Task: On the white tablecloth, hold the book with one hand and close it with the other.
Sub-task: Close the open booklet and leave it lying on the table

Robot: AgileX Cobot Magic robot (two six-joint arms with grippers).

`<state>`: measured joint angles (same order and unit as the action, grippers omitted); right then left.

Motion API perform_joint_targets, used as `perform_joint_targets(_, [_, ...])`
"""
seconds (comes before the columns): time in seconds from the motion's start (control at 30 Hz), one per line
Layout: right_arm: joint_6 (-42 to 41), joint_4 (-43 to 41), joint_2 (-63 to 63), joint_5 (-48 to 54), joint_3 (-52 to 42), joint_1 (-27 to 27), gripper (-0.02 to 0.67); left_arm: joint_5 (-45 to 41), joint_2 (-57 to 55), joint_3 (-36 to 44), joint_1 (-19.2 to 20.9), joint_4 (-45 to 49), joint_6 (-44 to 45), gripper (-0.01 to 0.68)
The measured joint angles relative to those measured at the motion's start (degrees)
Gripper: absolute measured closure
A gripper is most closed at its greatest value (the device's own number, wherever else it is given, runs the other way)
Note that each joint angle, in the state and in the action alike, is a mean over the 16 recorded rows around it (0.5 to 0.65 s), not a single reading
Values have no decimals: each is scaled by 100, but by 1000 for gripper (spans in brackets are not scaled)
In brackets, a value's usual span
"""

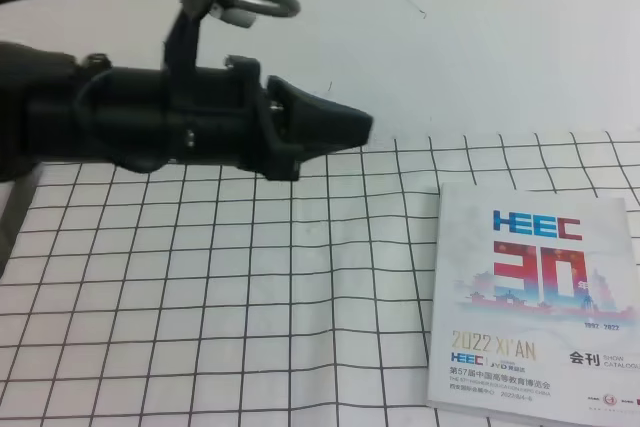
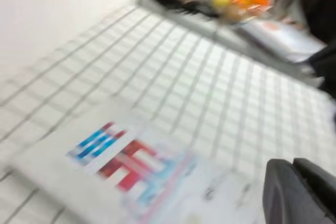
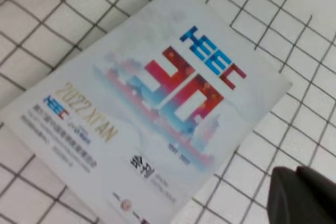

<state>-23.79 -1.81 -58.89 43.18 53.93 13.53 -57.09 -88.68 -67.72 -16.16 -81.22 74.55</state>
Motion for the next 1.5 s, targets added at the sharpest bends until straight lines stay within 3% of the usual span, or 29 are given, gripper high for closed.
perform_joint_targets(0.23, [421,-800,1340,618,-487,0,652,1144,1314,238,415,1735,-841,675])
perform_joint_targets(0.4, [753,-1111,2359,489,-1146,0,652,2130,2256,898,567,2305,-1164,675])
perform_joint_targets(0.6, [963,-867,3462,-61,-2084,0,652,3233,3423,2171,622,1978,-816,675])
perform_joint_targets(0.93, [1014,-101,4264,-952,-3226,0,652,4470,5171,3992,622,906,696,675])
perform_joint_targets(1.17, [1016,101,4306,-1095,-3483,0,652,4781,5757,4423,622,520,1429,675])
perform_joint_targets(1.5, [1021,155,4306,-864,-3498,0,652,4822,5869,4502,622,458,1593,675])
